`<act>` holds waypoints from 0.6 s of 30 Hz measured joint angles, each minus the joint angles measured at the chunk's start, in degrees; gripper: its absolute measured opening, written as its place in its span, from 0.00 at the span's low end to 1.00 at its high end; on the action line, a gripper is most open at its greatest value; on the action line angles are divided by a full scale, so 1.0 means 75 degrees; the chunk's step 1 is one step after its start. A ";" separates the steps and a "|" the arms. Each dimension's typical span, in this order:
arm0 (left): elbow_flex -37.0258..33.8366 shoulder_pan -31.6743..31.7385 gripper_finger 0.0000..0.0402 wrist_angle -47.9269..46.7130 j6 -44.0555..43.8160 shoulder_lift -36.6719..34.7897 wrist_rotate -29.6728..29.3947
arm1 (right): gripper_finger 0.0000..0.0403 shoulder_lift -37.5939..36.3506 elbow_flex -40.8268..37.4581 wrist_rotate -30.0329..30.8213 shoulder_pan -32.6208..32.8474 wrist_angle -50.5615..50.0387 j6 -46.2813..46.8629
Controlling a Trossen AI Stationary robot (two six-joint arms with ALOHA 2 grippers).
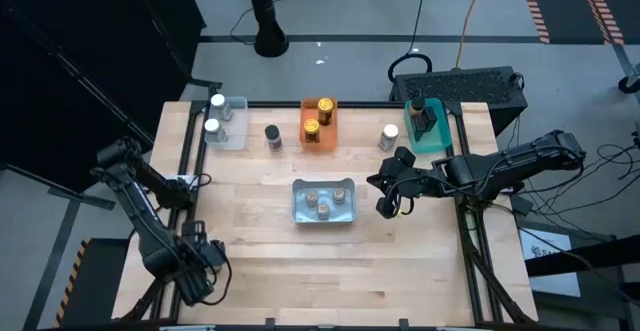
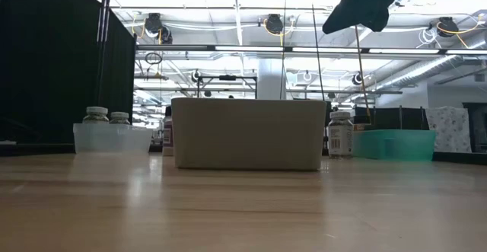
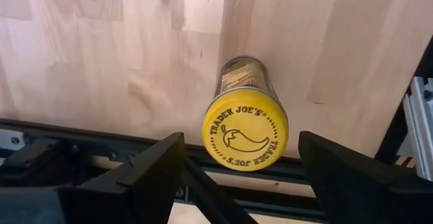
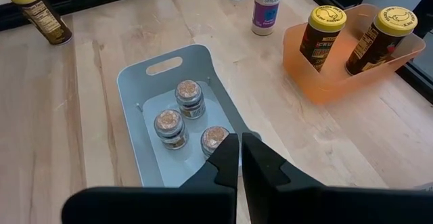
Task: Sort spices by type
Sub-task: Put the yellow seasoning bottle into the orange bin
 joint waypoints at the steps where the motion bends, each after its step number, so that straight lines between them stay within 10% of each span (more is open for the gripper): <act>1: 0.0000 0.0000 0.73 -0.0002 -0.0017 -0.0039 -0.0012 | 0.00 -0.0001 0.0000 0.0000 0.0000 0.0000 0.0002; 18: -0.0987 -0.0026 0.73 0.1052 -0.0752 -0.1407 -0.0537 | 0.00 -0.0003 0.0000 -0.0003 0.0000 -0.0003 -0.0001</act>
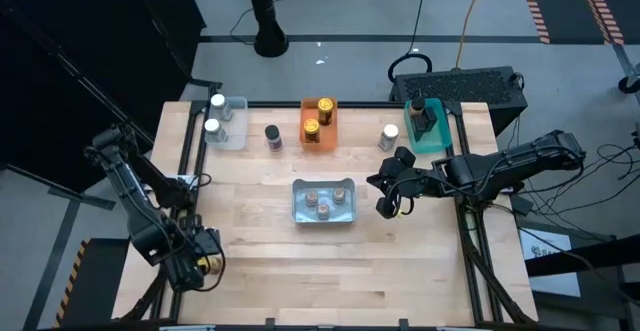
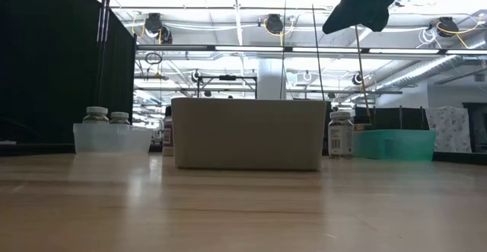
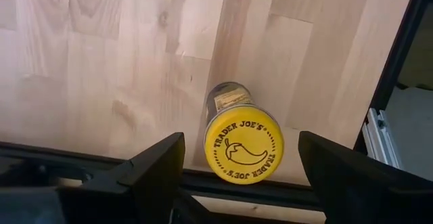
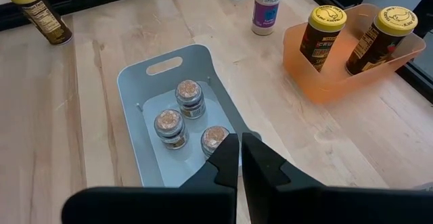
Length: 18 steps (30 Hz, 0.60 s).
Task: Sort spices by type
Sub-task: Put the yellow seasoning bottle into the orange bin
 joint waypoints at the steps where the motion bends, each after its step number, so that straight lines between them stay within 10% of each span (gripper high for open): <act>1: -0.0006 0.0000 0.73 0.0009 0.0007 -0.0002 0.0000 | 0.00 0.0000 0.0000 0.0000 0.0000 0.0000 0.0000; 18: -0.0006 -0.0510 0.73 0.0207 -0.0699 0.0007 -0.0351 | 0.00 0.0000 0.0000 0.0000 0.0000 0.0000 -0.0055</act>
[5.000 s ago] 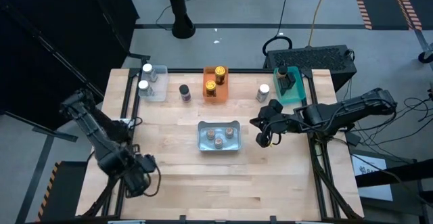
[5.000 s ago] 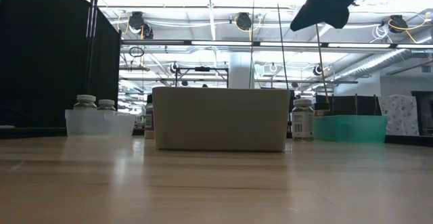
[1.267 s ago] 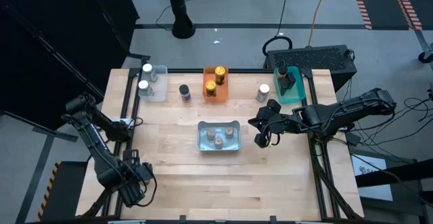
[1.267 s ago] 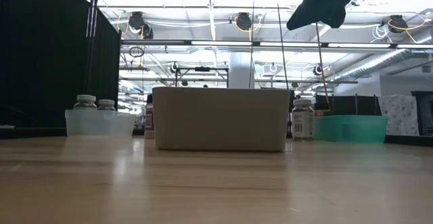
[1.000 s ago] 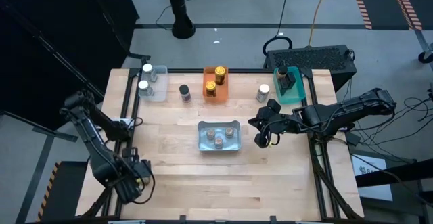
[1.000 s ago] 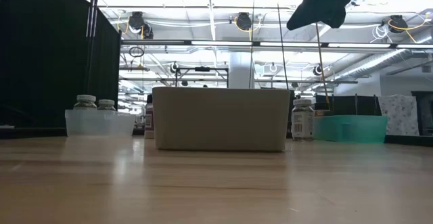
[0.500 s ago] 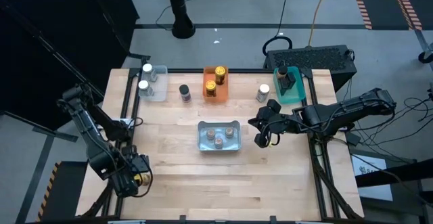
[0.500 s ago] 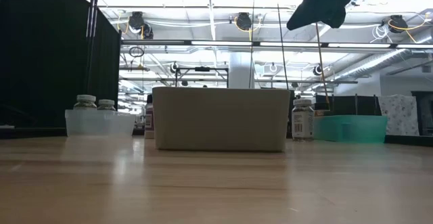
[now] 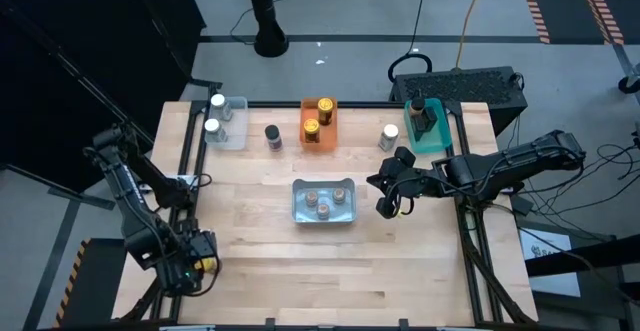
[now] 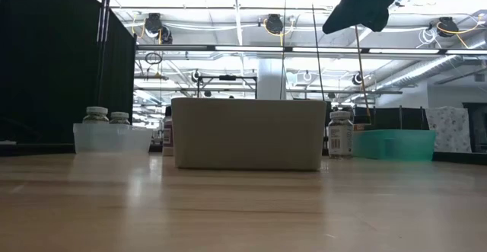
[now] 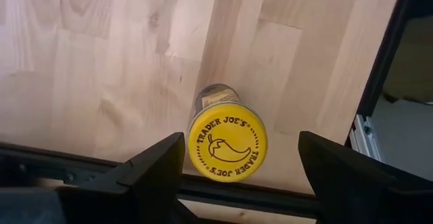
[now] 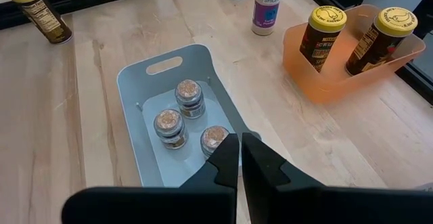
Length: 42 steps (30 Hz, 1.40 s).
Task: Sort spices by type
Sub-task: Put the yellow seasoning bottle into the orange bin
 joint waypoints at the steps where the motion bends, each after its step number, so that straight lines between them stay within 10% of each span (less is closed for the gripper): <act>1: 0.0000 0.0000 0.73 0.0017 -0.0004 0.0000 -0.0003 | 0.00 0.0000 0.0000 0.0003 0.0000 0.0000 0.0000; 42: 0.0000 0.0040 0.84 0.0388 -0.0040 0.0003 0.0386 | 0.00 0.0000 0.0000 0.0003 0.0001 0.0058 -0.0026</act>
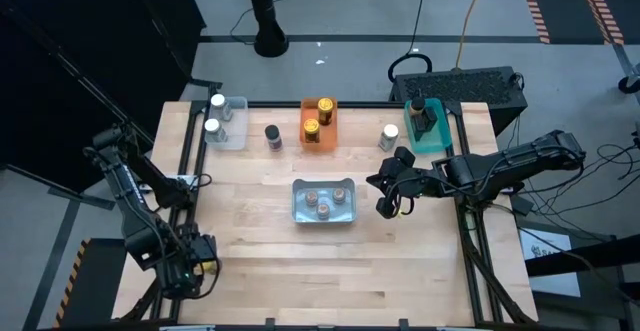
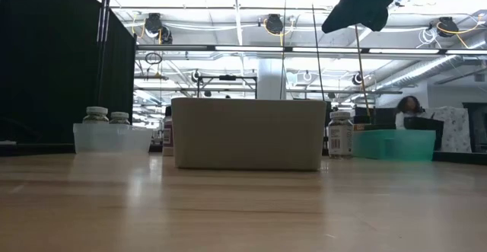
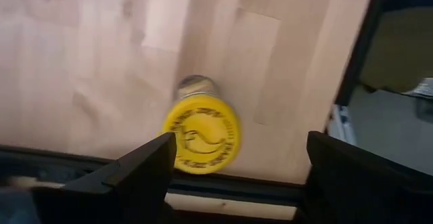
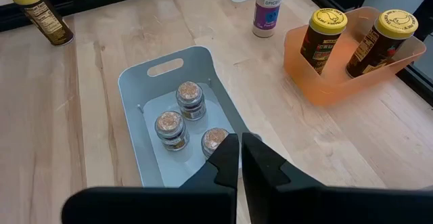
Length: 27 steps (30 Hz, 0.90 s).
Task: Sort spices by type
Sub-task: Put the yellow seasoning bottle into the orange bin
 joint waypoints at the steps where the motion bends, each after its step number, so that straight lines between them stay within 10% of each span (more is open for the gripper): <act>1: 0.0000 0.0018 0.84 -0.0106 0.0003 0.0000 -0.0003 | 0.00 0.0000 0.0000 0.0000 0.0002 0.0000 0.0000; 27: -0.0641 0.0022 0.84 0.0038 0.0032 0.0022 -0.0035 | 0.00 0.0000 0.0000 0.0002 0.0002 0.0000 -0.0061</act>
